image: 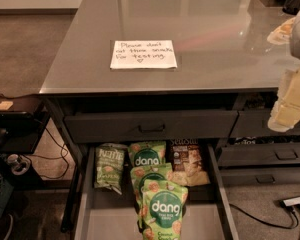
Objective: Pick green jalapeno chip bag from middle drawer and place on counter
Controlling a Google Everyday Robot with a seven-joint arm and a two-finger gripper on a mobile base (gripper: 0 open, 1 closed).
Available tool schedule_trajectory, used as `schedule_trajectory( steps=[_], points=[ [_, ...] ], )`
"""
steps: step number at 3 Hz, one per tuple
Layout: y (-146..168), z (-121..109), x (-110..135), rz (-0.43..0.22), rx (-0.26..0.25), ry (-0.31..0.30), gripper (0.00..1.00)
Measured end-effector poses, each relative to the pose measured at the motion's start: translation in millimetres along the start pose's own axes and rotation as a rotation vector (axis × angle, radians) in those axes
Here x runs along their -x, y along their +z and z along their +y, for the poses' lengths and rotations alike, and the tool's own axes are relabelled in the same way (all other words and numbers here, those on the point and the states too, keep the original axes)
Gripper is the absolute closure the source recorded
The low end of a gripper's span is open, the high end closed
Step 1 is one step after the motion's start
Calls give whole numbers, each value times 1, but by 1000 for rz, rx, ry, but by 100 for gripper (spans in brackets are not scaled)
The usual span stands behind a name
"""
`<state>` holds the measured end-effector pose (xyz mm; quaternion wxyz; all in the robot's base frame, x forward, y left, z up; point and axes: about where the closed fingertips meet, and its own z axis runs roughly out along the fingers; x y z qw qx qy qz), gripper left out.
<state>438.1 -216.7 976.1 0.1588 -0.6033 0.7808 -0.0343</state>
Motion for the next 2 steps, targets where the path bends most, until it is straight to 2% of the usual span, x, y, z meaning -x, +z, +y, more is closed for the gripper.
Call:
schedule_trajectory(
  steps=[1, 2],
  points=[
    [0, 0, 0, 0, 0, 0, 0],
    [2, 2, 3, -28, -3, 7, 0]
  ],
)
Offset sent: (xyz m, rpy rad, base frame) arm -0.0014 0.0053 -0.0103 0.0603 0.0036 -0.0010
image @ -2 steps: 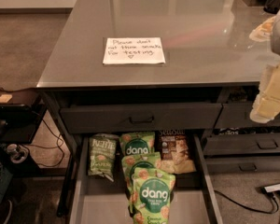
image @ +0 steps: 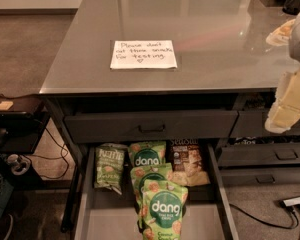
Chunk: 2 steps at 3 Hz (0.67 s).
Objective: Pick green jalapeno chip bag from middle drawer and place on counter
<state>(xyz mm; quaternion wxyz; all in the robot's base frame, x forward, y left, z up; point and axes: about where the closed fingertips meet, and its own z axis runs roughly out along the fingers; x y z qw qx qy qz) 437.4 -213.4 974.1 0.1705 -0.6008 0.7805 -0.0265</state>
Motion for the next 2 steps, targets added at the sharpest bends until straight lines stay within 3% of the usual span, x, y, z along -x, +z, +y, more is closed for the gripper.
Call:
schedule_trajectory(
  steps=[2],
  points=[
    [51, 35, 33, -195, -3, 39, 0]
  ],
)
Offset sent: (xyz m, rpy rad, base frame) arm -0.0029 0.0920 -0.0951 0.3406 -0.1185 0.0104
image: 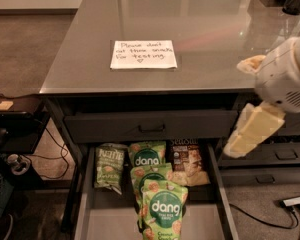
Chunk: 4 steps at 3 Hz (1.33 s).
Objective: Pick green jalapeno chip bag from middle drawer and place on counter
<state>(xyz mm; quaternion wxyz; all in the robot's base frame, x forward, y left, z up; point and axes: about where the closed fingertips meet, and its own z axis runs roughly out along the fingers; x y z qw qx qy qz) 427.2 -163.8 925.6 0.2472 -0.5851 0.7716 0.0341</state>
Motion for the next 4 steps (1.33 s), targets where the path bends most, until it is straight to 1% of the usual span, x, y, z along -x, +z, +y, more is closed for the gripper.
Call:
schedule_trajectory(
  steps=[1, 2, 3, 4],
  points=[
    [46, 28, 19, -91, 15, 4, 0],
    [117, 56, 47, -181, 57, -26, 0],
    [190, 81, 73, -217, 140, -55, 0],
    [191, 81, 73, -217, 140, -56, 0]
  ],
)
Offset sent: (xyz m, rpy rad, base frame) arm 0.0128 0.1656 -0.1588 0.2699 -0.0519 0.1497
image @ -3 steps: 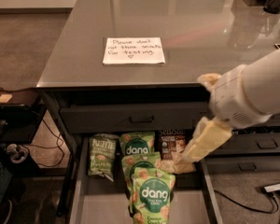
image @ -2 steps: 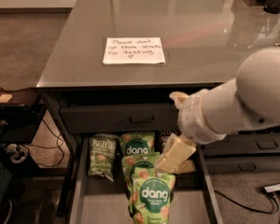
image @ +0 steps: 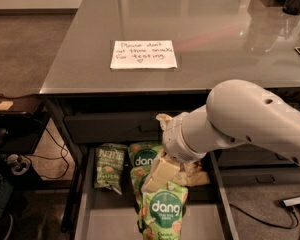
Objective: Pick green jalapeno chip bag from middle drawer and place on counter
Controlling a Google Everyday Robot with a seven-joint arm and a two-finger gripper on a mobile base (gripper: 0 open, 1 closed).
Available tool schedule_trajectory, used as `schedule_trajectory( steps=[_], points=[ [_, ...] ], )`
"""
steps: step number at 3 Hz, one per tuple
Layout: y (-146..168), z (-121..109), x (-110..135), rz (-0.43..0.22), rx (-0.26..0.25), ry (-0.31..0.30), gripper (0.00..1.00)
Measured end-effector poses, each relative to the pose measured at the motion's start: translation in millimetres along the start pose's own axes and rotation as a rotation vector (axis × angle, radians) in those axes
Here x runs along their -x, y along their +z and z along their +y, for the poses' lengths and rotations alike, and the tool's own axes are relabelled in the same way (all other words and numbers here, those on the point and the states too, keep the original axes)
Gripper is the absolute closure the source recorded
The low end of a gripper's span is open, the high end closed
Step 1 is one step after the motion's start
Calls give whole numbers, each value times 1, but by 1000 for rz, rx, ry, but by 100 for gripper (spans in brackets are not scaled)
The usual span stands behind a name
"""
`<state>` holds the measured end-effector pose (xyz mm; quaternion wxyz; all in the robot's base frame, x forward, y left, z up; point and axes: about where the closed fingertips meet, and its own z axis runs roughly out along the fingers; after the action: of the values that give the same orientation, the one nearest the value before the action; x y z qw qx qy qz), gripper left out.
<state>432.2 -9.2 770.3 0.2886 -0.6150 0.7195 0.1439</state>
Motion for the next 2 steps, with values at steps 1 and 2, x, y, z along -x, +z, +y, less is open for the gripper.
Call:
schedule_trajectory(
  steps=[1, 2],
  points=[
    [11, -4, -9, 27, -14, -61, 0],
    [59, -11, -38, 56, -22, -184, 0]
  ],
)
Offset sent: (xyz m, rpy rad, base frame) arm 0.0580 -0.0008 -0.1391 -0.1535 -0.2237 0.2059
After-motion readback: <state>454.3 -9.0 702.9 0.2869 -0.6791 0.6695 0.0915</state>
